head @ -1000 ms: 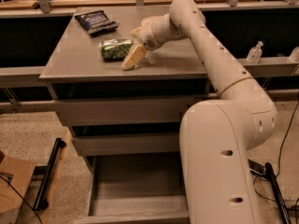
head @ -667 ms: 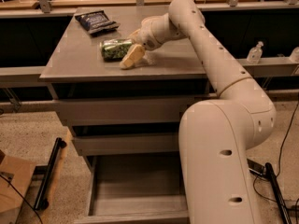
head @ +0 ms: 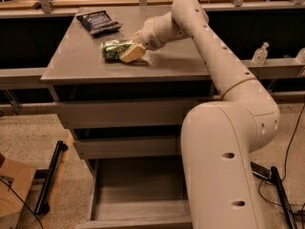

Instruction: Place green can into bottom drawer

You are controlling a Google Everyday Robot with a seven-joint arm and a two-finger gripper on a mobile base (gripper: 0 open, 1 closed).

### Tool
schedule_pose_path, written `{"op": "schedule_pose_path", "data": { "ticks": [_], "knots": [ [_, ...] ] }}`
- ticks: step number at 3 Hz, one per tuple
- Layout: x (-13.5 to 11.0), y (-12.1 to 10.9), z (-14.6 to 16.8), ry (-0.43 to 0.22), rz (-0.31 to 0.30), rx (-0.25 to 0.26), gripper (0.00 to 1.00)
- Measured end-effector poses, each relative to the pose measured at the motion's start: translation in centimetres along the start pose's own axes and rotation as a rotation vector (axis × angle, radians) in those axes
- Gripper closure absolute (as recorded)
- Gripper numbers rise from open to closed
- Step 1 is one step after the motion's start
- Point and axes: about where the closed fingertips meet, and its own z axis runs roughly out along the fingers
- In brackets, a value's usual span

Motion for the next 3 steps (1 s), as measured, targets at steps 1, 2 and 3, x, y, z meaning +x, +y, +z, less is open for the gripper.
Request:
{"op": "schedule_pose_path", "data": {
  "ticks": [1,2,3],
  "knots": [
    [-3.3,0.7,-2.2,-0.032,-0.043,-0.009,1.00],
    [-6.1,2.4,-6.2,-0.023,-0.130,-0.018,1.00],
    [-7.6,5.2,-9.8,0.037,-0.193,-0.016,1.00]
  ]
}}
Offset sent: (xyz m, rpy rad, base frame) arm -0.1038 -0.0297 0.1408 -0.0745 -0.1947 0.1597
